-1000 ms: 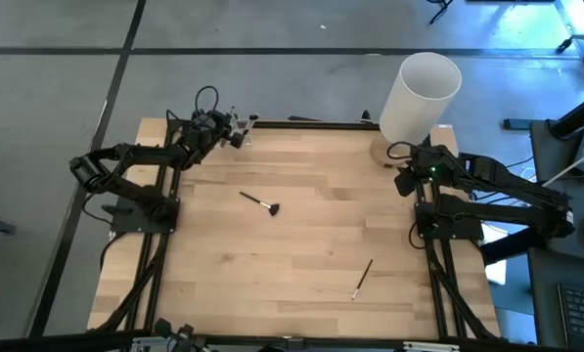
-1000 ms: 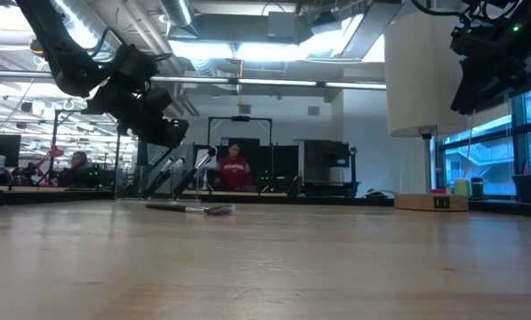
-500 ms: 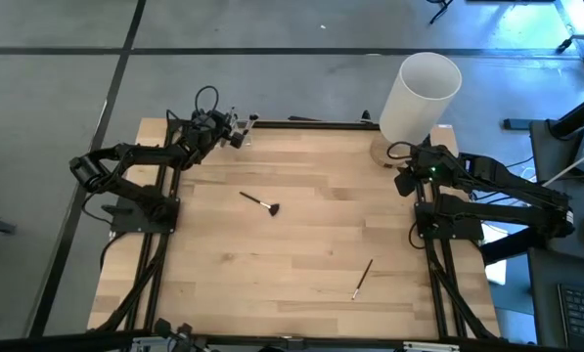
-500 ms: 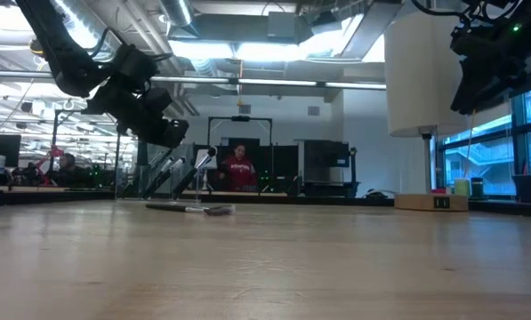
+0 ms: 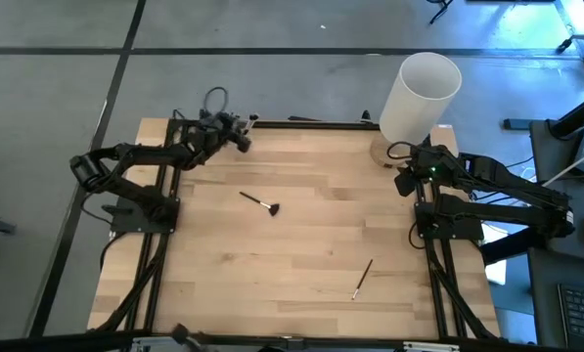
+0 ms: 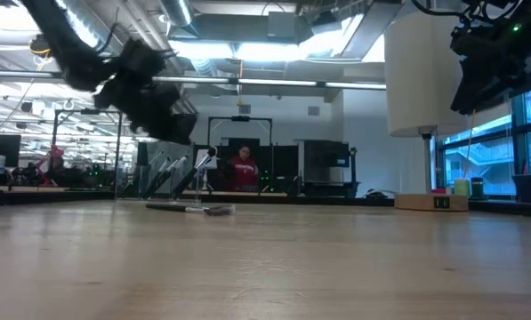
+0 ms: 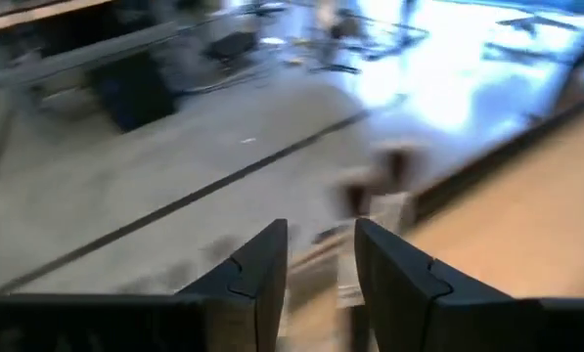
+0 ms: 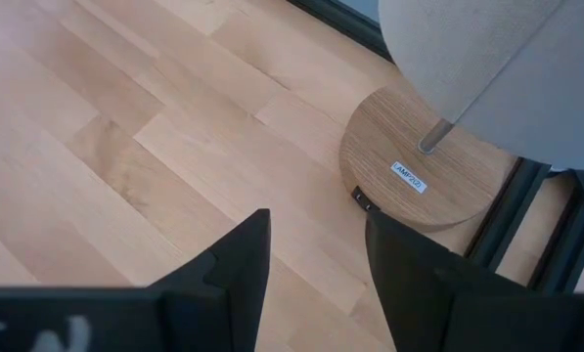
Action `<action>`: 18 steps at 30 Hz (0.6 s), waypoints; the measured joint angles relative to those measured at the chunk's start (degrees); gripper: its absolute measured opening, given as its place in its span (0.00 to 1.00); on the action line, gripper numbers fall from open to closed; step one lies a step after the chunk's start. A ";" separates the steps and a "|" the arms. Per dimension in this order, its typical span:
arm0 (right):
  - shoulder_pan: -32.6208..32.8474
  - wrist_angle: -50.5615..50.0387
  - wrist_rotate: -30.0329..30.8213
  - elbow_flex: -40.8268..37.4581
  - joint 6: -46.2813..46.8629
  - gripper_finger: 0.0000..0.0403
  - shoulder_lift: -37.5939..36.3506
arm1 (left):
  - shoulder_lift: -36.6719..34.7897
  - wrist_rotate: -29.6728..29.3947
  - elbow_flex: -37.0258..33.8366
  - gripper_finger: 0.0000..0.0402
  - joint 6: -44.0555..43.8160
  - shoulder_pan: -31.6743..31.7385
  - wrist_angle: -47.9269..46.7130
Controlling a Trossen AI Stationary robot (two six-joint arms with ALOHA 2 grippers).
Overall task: Put items in baskets/containers
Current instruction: Put the black highlighter brush into the transparent organizer
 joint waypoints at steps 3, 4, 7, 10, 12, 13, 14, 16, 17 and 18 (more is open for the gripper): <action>0.00 0.05 0.00 0.00 0.00 0.42 0.00 | 0.02 0.23 5.55 0.29 4.02 -6.08 -11.57; 0.00 0.12 0.00 0.00 -0.01 0.42 0.00 | 0.04 0.09 7.75 0.29 4.77 -8.28 -16.03; 0.00 0.22 0.00 0.00 -0.24 0.42 0.27 | 0.21 1.44 14.31 0.29 6.37 -14.62 -27.78; -0.02 0.30 0.00 0.00 -0.24 0.42 0.72 | 1.69 6.81 19.35 0.29 6.76 -20.05 -38.11; -0.02 0.35 -0.02 0.00 -0.24 0.42 1.09 | 3.45 11.16 21.53 0.28 8.20 -23.10 -43.89; 0.00 0.35 -0.04 0.00 -0.24 0.42 1.39 | 4.51 12.47 21.94 0.27 8.89 -24.46 -46.13; 0.00 0.37 -0.04 0.00 -0.24 0.42 1.59 | 5.72 13.40 21.95 0.27 9.31 -25.71 -48.17; -0.02 0.35 -0.04 0.00 -0.24 0.42 2.16 | 8.58 14.68 21.88 0.26 10.40 -27.86 -51.42; 0.00 0.37 -0.07 0.00 -0.28 0.42 2.38 | 10.11 15.17 21.88 0.25 10.99 -28.81 -52.36; 0.00 0.37 -0.26 0.00 -0.42 0.42 2.62 | 11.68 15.40 21.88 0.24 11.48 -29.62 -53.42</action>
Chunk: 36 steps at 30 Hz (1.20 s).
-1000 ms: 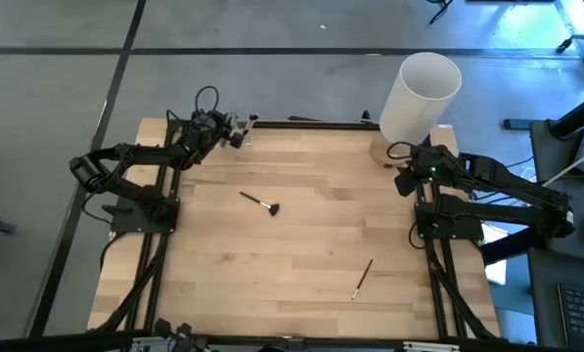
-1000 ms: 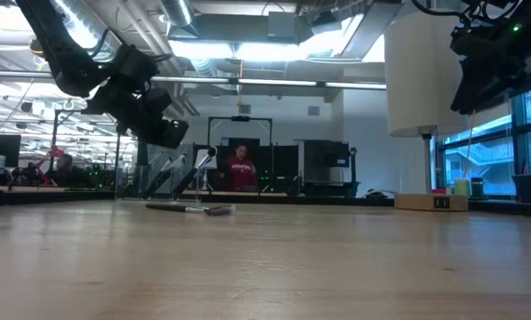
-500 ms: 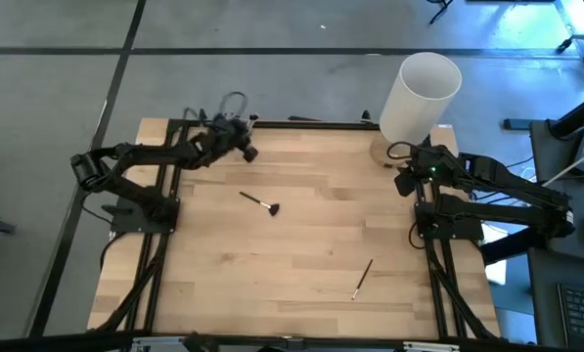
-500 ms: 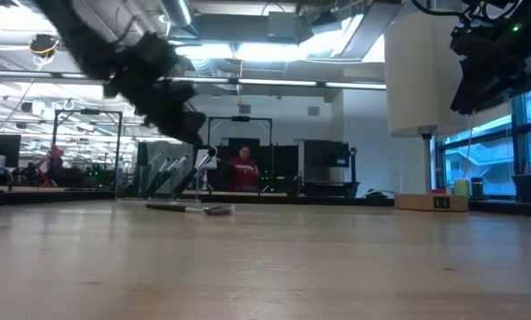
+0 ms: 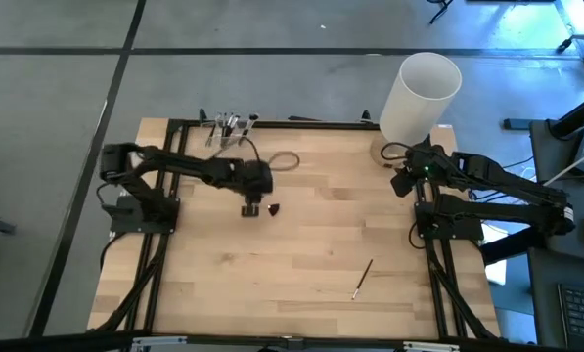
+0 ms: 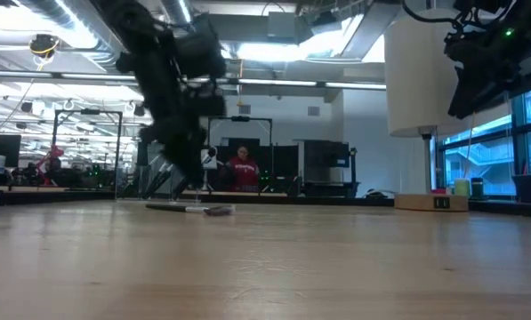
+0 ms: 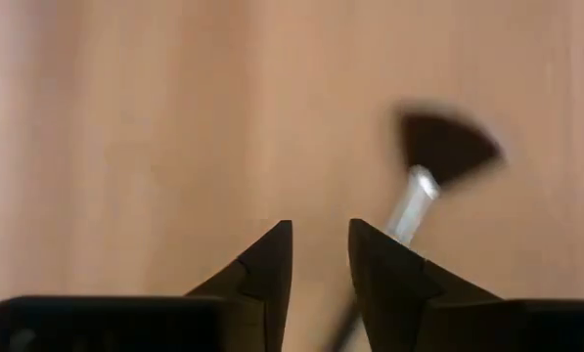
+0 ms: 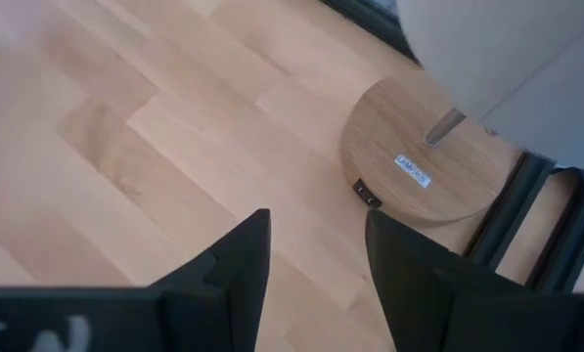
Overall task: Put items in baskets/containers
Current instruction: Put the black highlighter brush into the transparent organizer
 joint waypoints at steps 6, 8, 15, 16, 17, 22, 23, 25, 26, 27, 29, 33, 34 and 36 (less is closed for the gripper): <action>0.00 0.22 -0.79 0.00 -0.42 0.42 1.12 | 7.08 -0.07 0.24 0.23 2.99 -2.73 0.38; 0.00 0.22 -0.79 0.00 -0.42 0.42 1.51 | 7.88 0.24 0.28 0.23 3.14 -2.72 0.39; 0.00 0.28 -0.76 0.00 -0.42 0.42 2.69 | 7.89 -0.11 2.45 0.22 2.63 -1.77 -2.42; -0.01 0.31 -0.76 0.00 -0.43 0.42 2.87 | 8.02 -1.23 3.47 0.22 2.59 -1.73 -3.63; 0.00 0.31 -0.76 0.00 -0.43 0.42 3.00 | 7.93 -1.78 4.74 0.22 2.45 -1.58 -5.19; -0.02 0.28 -0.76 0.00 -0.43 0.42 3.64 | 7.27 -2.25 12.58 0.21 -0.18 -1.93 -15.19; 0.00 0.28 -0.76 0.00 -0.42 0.42 3.68 | 7.27 -1.76 13.65 0.21 -0.68 -2.09 -17.11; 0.00 0.28 -0.77 0.00 -0.42 0.42 3.68 | 7.27 -0.97 14.59 0.20 -0.84 -2.49 -17.73; -0.02 0.26 -0.79 0.00 -0.42 0.42 3.66 | 7.25 0.24 14.59 0.20 -0.88 -2.65 -18.01; 0.00 0.24 -0.79 0.00 -0.42 0.42 3.66 | 7.26 1.75 14.50 0.20 -0.98 -2.82 -18.60; 0.00 -0.10 -0.79 0.00 -0.37 0.42 3.66 | 7.55 4.36 14.49 0.19 -1.02 -3.47 -19.13; -0.01 -0.82 -0.81 -0.49 -0.01 0.42 3.60 | 7.71 5.71 14.49 0.19 -1.44 -5.29 -20.02; 0.00 -1.08 -0.88 -0.99 0.38 0.42 3.59 | 7.71 5.69 14.39 0.19 -1.77 -5.85 -19.84; -0.02 -1.22 -1.68 -1.73 0.72 0.42 3.61 | 7.71 5.25 13.94 0.19 -2.04 -6.85 -20.25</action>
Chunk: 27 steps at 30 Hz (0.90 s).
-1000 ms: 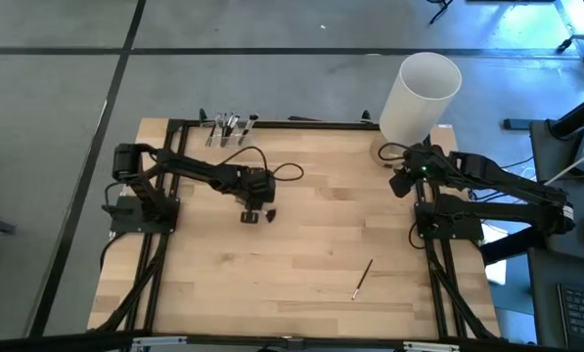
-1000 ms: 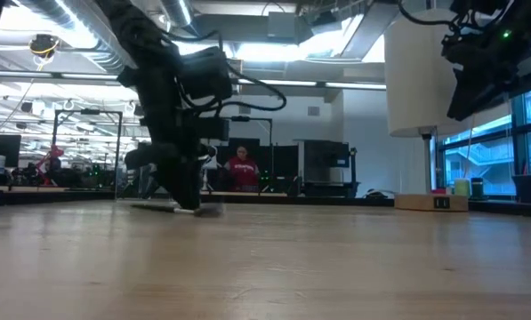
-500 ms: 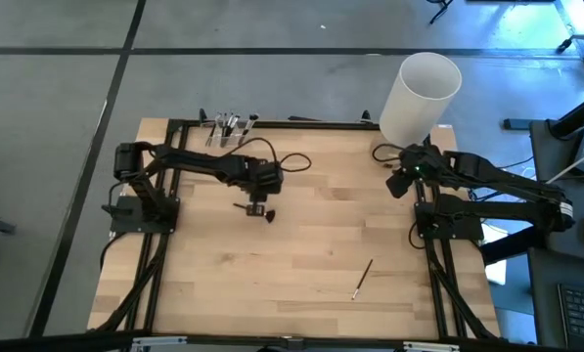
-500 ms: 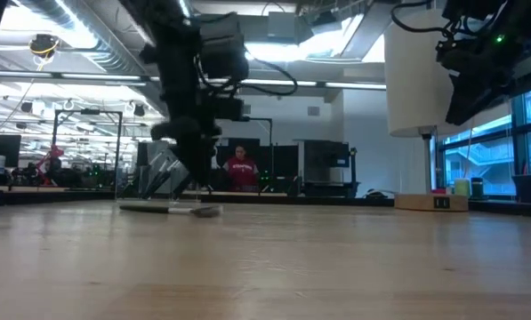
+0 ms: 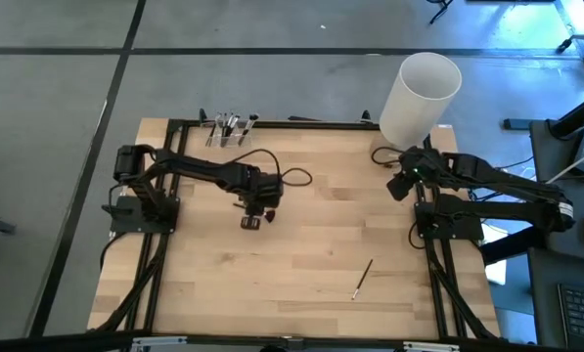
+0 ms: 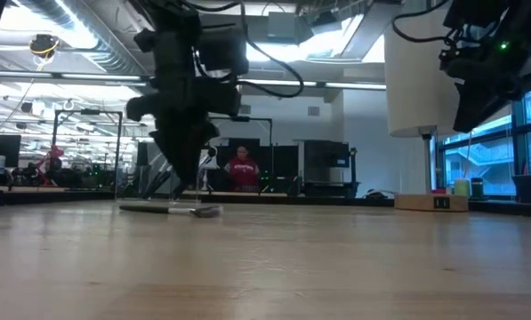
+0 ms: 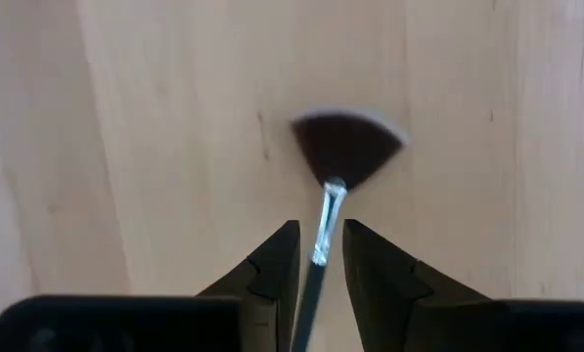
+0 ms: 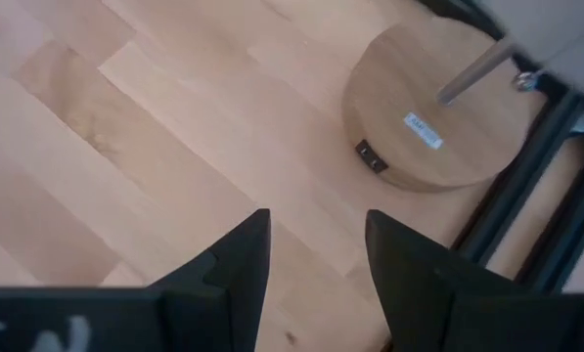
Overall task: Put items in baskets/containers
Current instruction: Put the black highlighter brush into the transparent organizer
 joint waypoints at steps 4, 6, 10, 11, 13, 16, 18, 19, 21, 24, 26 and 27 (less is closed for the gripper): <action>0.02 0.94 -1.52 -0.17 -0.58 0.42 0.07 | 0.00 -2.68 -2.05 0.20 0.02 -1.39 0.12; 0.02 0.79 -1.59 -0.17 -0.66 0.42 0.07 | 0.00 -2.90 -3.59 0.20 0.00 -1.41 0.43; 0.00 0.85 -1.57 -0.17 -0.68 0.42 0.06 | -0.02 -2.55 -6.87 0.19 -0.39 -1.28 3.53; 0.02 0.83 -1.58 -0.17 -0.68 0.42 0.06 | -0.02 -2.55 -7.69 0.19 -0.42 -1.28 4.46; 0.02 0.85 -1.56 -0.17 -0.68 0.42 0.07 | -0.02 -2.70 -9.02 0.19 -0.44 -1.26 5.99; 0.01 1.02 -1.58 -0.17 -0.70 0.42 0.07 | -0.37 -3.66 -10.70 0.19 -0.49 -1.30 8.27; 0.00 1.03 -1.57 -0.17 -0.70 0.42 0.07 | -0.44 -3.79 -11.16 0.18 -0.93 -1.32 8.66; 0.01 1.03 -1.56 -0.17 -0.70 0.42 0.07 | -0.44 -3.78 -11.26 0.17 -1.06 -1.32 8.70; 0.00 1.03 -1.56 -0.17 -0.70 0.42 0.07 | -0.40 -3.71 -11.29 0.14 -1.48 -1.32 8.72; 0.00 1.05 -1.56 -0.17 -0.72 0.42 0.07 | -0.37 -4.37 -11.39 0.09 -2.59 -1.28 9.24; 0.00 1.05 -1.56 -0.17 -0.72 0.42 0.07 | -0.35 -5.34 -11.57 0.05 -4.05 -0.63 10.85; 0.02 1.05 -1.56 -0.17 -0.72 0.42 0.07 | -0.31 -5.82 -11.62 0.04 -4.98 0.03 13.00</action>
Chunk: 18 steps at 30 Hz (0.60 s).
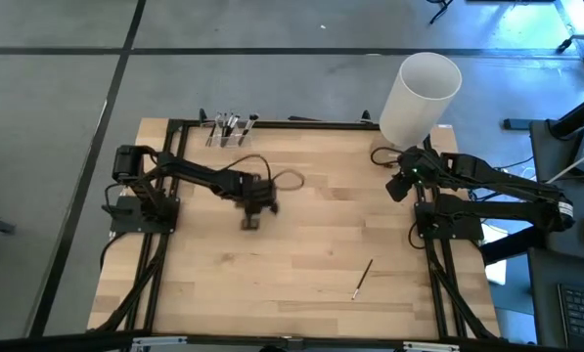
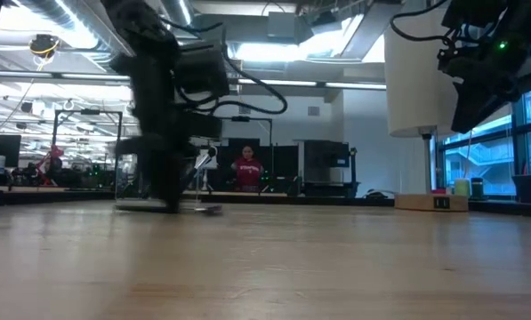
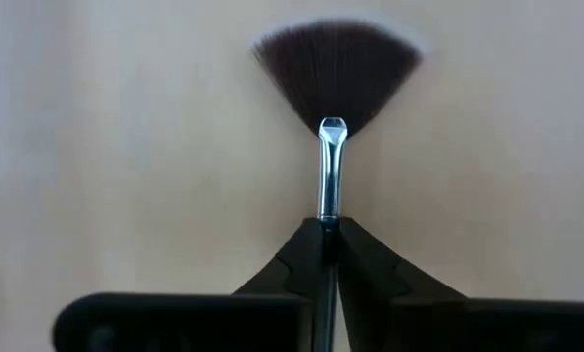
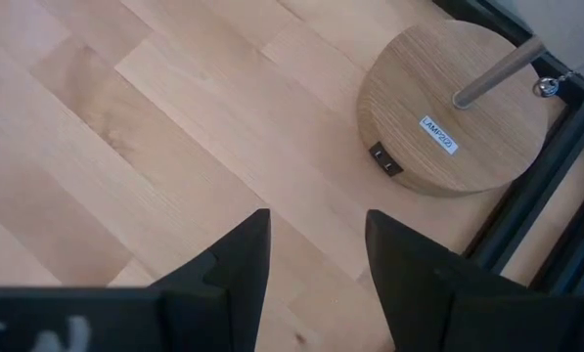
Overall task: Put items in baskets/containers
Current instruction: Put the black highlighter brush into the transparent organizer
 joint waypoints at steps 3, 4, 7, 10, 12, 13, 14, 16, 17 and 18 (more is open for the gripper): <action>0.00 0.00 0.00 0.00 0.00 0.42 0.00 | 0.44 -1.96 0.02 0.04 -2.29 2.55 6.43; 0.00 0.00 0.00 0.00 0.00 0.42 0.00 | 0.44 -2.30 0.14 0.04 -2.87 3.34 7.11; -0.02 0.04 0.00 0.00 -0.02 0.42 0.00 | 0.36 -5.04 2.40 0.06 -3.87 5.92 7.61; 0.00 0.07 0.00 0.00 -0.04 0.42 0.00 | -0.56 -13.88 4.94 0.07 -5.37 9.58 8.12; -0.01 0.08 0.02 0.00 -0.04 0.42 0.00 | -2.26 -19.82 6.73 0.07 -6.24 12.19 9.19; 0.00 0.07 0.01 0.00 -0.07 0.42 0.00 | -3.34 -22.42 7.40 0.07 -6.37 13.46 9.91; -0.01 0.09 0.02 0.00 -0.07 0.42 0.00 | -4.50 -24.27 7.96 0.06 -6.38 14.87 11.03; 0.00 0.09 0.02 0.00 -0.11 0.42 0.00 | -7.43 -27.33 8.10 0.06 -5.65 18.12 12.12; -0.02 0.11 0.02 0.00 -0.13 0.42 0.00 | -8.98 -28.99 8.09 0.06 -4.93 19.80 13.21; -0.02 0.11 0.02 0.00 -0.13 0.42 0.00 | -10.55 -30.91 8.11 0.06 -4.63 21.57 13.95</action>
